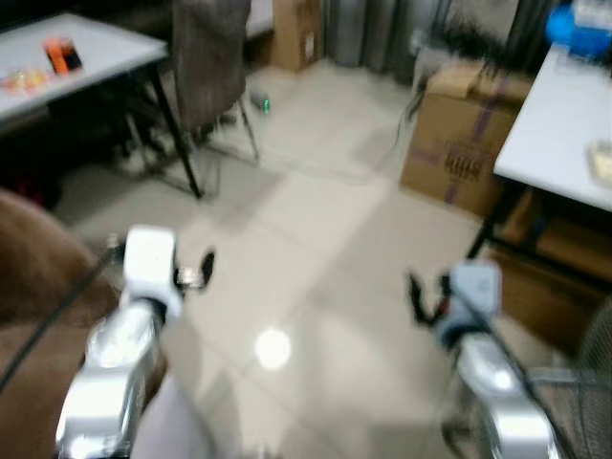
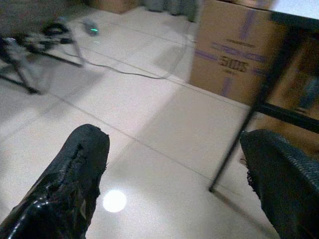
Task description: Move the pillow to the sofa from floor
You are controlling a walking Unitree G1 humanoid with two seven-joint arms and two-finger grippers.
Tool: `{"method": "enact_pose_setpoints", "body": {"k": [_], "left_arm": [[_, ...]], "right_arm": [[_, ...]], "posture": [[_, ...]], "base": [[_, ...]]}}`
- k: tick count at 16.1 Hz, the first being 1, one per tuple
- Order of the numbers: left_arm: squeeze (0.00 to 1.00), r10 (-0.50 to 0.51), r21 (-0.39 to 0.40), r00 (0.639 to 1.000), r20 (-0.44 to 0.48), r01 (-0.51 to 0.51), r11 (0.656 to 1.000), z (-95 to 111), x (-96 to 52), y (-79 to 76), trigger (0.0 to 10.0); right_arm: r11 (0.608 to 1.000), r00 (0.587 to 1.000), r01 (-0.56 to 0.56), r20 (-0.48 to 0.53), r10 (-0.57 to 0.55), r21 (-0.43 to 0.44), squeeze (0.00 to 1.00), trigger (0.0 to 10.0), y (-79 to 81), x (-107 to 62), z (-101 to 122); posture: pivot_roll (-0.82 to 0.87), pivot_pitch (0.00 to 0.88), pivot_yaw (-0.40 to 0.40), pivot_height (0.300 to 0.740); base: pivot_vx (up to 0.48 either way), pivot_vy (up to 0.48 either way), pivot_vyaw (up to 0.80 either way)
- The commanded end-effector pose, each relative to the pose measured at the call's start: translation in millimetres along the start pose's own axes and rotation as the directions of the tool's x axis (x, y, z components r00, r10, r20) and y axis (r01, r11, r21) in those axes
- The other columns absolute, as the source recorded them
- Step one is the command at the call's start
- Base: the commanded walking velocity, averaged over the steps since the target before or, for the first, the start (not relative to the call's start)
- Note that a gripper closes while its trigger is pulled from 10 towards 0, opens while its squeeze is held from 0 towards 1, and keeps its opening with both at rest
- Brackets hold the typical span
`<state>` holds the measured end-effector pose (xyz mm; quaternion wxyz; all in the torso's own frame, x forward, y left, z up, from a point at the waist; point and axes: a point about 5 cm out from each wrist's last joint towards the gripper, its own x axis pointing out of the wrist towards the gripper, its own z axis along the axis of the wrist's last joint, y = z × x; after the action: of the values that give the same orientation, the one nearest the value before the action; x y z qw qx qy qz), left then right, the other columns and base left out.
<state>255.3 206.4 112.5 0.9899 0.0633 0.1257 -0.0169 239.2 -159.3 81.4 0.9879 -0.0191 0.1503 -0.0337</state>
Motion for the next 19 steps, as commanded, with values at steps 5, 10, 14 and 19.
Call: {"method": "enact_pose_setpoints", "body": {"k": [5,10,14,19], "left_arm": [[0.0,0.024,0.032,0.999,0.043,-0.025,0.999,6.1,0.2,-3.4,10.0],[0.0,0.107,0.062,0.994,0.032,-0.109,0.992,-0.7,-15.2,-0.5,10.0],[0.0,0.058,0.082,0.996,0.073,-0.064,0.995,2.5,-18.3,-5.7,10.0],[0.0,0.057,0.108,0.994,0.098,-0.067,0.992,4.4,-15.4,-7.2,10.0]], "right_arm": [[1.0,1.0,0.005,0.024,-0.004,-0.024,1.0,10.0,-6.3,3.4,9.0],[0.995,1.0,-0.02,-0.008,0.02,-0.099,1.0,10.0,-6.1,6.9,-0.7],[0.998,1.0,-0.025,0.014,0.026,-0.06,1.0,10.0,-7.9,4.5,2.2],[0.999,0.999,0.007,0.047,-0.004,-0.052,1.0,10.0,-14.5,6.4,9.2]], "posture": [[-0.09,0.0,0.042,0.74],[-0.04,0.0,-0.009,0.74],[-0.06,0.0,-0.013,0.74],[-0.07,0.0,-0.016,0.74]], "base": [[0.0,0.0,0.8],[0.0,0.0,0.8],[0.0,0.0,0.8],[0.0,0.0,0.8]]}}
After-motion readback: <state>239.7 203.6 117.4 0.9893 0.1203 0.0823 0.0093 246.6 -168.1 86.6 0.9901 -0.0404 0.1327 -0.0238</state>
